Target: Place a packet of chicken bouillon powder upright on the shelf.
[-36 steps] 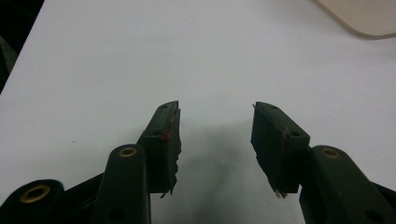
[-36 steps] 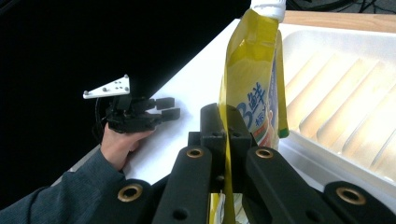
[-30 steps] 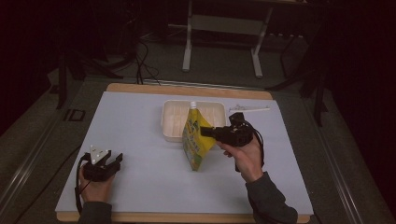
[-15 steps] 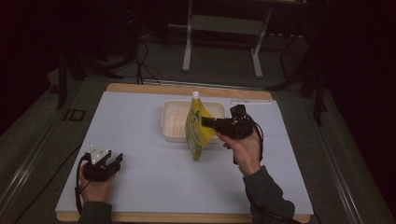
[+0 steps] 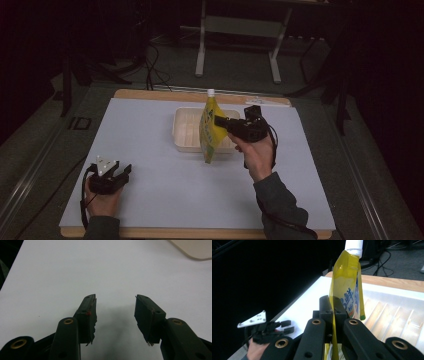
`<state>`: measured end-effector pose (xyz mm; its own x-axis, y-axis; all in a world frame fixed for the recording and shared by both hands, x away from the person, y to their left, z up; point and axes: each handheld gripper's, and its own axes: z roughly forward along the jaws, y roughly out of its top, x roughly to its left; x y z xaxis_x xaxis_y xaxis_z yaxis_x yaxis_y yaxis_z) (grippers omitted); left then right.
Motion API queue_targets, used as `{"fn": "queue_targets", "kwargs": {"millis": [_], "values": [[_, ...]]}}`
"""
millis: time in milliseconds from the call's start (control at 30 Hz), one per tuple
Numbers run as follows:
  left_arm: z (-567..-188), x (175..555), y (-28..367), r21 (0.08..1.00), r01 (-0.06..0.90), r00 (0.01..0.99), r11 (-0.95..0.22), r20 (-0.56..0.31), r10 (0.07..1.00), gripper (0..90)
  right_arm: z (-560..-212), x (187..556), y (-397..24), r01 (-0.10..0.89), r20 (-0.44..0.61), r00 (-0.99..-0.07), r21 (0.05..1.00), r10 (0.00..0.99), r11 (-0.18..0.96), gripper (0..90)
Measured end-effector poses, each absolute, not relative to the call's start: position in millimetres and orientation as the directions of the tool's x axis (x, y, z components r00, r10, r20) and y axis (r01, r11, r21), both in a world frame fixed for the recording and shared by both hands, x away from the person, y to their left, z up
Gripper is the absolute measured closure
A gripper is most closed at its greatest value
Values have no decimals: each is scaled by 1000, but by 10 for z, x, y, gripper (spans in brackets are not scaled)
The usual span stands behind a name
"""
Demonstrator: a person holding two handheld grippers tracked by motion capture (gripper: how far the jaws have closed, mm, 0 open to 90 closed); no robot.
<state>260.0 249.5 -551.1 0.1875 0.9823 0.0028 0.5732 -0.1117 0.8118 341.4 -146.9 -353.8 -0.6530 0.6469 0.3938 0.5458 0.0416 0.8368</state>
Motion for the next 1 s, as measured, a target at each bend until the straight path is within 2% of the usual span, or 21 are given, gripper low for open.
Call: {"fn": "queue_targets", "kwargs": {"millis": [767,1000], "values": [[-5509,2600,2500,814,571,185,-107,0,983,522,-3558,3565,-1214,466,305,-581,885,754,1,900],[-5509,2602,2499,815,569,187,-105,-4,982,523,-3614,3635,-1171,452,308,-552,891,775,-33,900]]}}
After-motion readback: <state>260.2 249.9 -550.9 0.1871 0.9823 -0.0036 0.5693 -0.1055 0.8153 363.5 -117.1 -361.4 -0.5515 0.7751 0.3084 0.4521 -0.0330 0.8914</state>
